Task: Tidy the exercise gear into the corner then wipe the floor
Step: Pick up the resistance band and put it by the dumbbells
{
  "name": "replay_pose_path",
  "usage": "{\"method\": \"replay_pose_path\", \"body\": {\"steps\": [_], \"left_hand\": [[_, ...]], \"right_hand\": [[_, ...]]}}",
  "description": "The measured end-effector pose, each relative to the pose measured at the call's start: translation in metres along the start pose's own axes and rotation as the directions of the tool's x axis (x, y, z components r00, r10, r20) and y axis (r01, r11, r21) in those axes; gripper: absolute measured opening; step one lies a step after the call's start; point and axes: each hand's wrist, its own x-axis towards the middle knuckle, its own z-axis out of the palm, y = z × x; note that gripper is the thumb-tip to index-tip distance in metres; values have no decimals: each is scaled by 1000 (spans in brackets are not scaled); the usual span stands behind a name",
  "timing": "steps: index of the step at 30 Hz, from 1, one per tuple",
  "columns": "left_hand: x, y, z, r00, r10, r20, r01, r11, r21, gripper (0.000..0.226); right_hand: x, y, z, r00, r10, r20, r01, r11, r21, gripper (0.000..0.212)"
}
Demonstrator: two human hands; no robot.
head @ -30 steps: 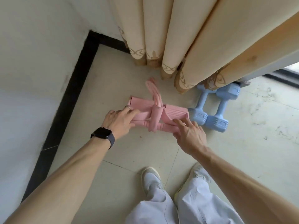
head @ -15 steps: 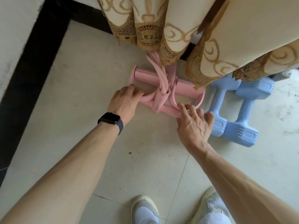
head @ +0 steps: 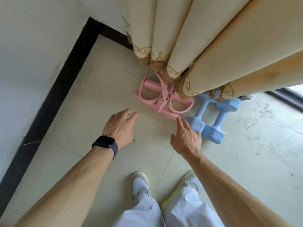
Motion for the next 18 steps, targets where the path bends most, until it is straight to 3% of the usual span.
{"method": "replay_pose_path", "body": {"steps": [5, 13, 18], "left_hand": [[-78, 54, -89, 996, -90, -17, 87, 990, -110, 61], [-227, 133, -277, 994, -37, -107, 17, 983, -181, 45], [-316, 153, -376, 962, -133, -238, 84, 976, -202, 48]], "right_hand": [[-126, -4, -95, 969, -222, 107, 210, 971, 118, 46], [-323, 0, -290, 947, -314, -68, 316, 948, 26, 40], [-411, -26, -409, 857, -449, -255, 458, 888, -23, 34]]}}
